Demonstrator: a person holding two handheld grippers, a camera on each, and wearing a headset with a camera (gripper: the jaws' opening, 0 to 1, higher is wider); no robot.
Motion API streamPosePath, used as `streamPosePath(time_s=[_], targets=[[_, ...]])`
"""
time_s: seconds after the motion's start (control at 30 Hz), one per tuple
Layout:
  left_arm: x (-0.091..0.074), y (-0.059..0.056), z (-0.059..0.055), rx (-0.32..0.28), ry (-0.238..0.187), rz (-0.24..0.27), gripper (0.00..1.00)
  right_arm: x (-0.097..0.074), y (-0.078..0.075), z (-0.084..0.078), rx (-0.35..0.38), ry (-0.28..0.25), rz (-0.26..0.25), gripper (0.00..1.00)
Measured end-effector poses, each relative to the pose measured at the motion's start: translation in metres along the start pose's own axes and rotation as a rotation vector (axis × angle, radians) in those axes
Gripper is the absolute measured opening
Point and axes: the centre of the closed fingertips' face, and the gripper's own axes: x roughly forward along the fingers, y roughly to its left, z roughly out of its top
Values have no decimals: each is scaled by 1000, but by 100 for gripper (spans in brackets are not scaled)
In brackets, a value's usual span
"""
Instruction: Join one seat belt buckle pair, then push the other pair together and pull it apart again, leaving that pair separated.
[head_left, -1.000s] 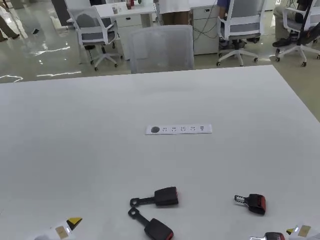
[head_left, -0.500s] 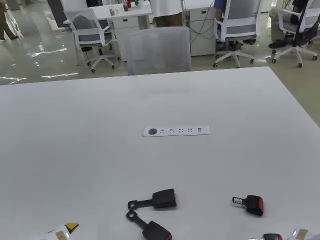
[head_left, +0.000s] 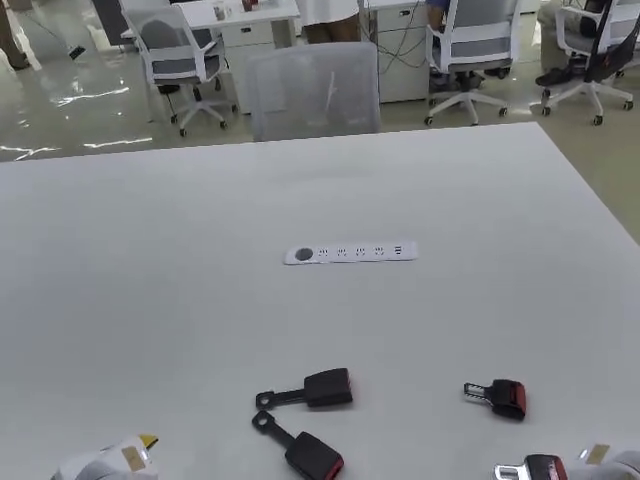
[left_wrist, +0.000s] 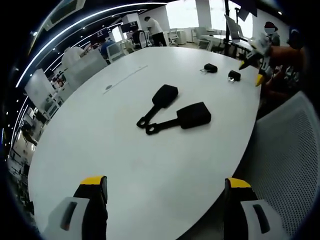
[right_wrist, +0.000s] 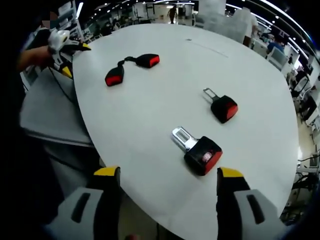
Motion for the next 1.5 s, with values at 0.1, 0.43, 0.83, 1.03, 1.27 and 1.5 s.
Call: streamPosePath(time_s=[0.1,0.43,0.83,1.03,1.27,1.5], targets=[[-1,2,-4,11,24,6,99,0,1,0,9,-1,2,80],[-1,0,-16,85,100,11,92,-6,6,15,-25,-67,11,67],[11,-10,8,182,74,-56,90,-8,2,18,-120,-87,-7,65],[21,-9,20,266,89,-87,87,-5,-2,18,-163,-63,-2,66],[39,-17,33,401,108,-158,82,1,-15,23,-252,-36,-1,65],[64,-22,52,531,82,-222,73,11,-28,30,-360,-25,17,61]])
